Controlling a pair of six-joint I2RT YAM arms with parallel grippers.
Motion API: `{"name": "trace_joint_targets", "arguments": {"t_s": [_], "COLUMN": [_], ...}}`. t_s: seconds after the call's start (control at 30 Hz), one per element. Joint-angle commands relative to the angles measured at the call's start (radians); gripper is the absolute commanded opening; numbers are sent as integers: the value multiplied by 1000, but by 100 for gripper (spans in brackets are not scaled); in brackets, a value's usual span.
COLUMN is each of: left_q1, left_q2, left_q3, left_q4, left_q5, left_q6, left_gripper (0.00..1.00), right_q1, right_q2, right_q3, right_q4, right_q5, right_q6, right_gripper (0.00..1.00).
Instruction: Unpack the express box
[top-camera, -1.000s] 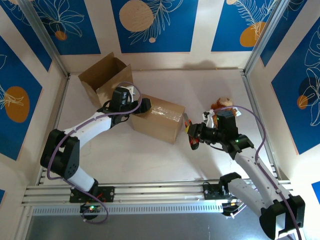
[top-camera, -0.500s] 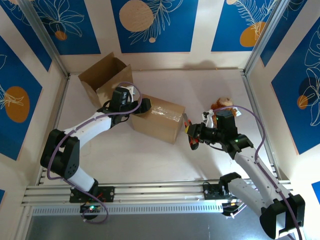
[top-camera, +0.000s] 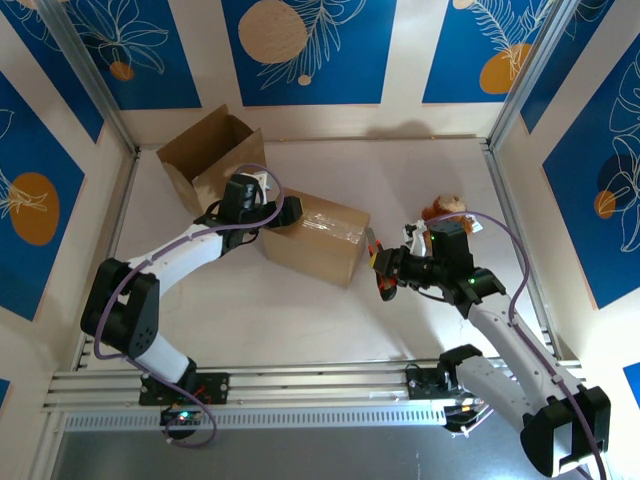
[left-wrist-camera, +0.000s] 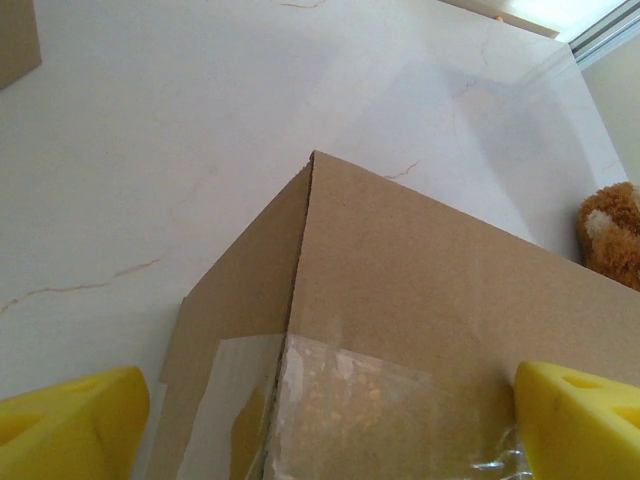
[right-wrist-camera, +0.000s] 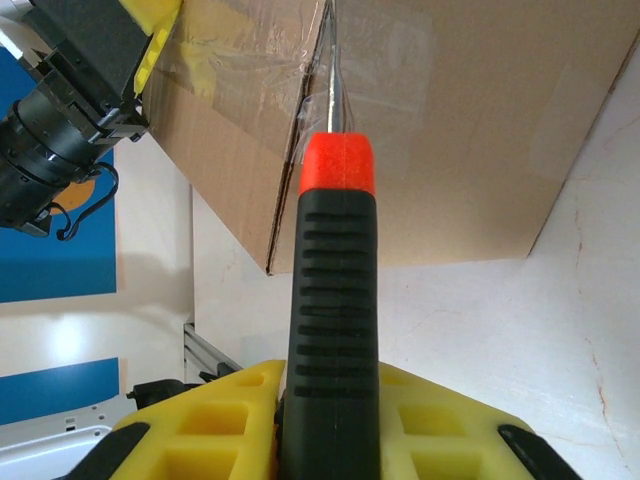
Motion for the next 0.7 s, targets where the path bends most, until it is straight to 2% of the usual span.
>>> {"name": "trace_joint_targets", "arguments": {"t_s": [0.0,0.4,0.67], "left_q1": [4,4,4], "left_q2": [49,53,52], "left_q3": [-37,-39,-40], "left_q4": [-183,-178,-175], "left_q5": [-65,-62,-60], "left_q6": [38,35,35], "left_gripper": [92,92,92], "right_q1": [12,22,0], "right_q2": [9,-11,-16], "right_q3": [24,30,45], "right_q4": [-1,-40,-27], "right_q5": [-8,47,32], "right_q6": [17,25,25], "right_gripper": [0,0,0]}}
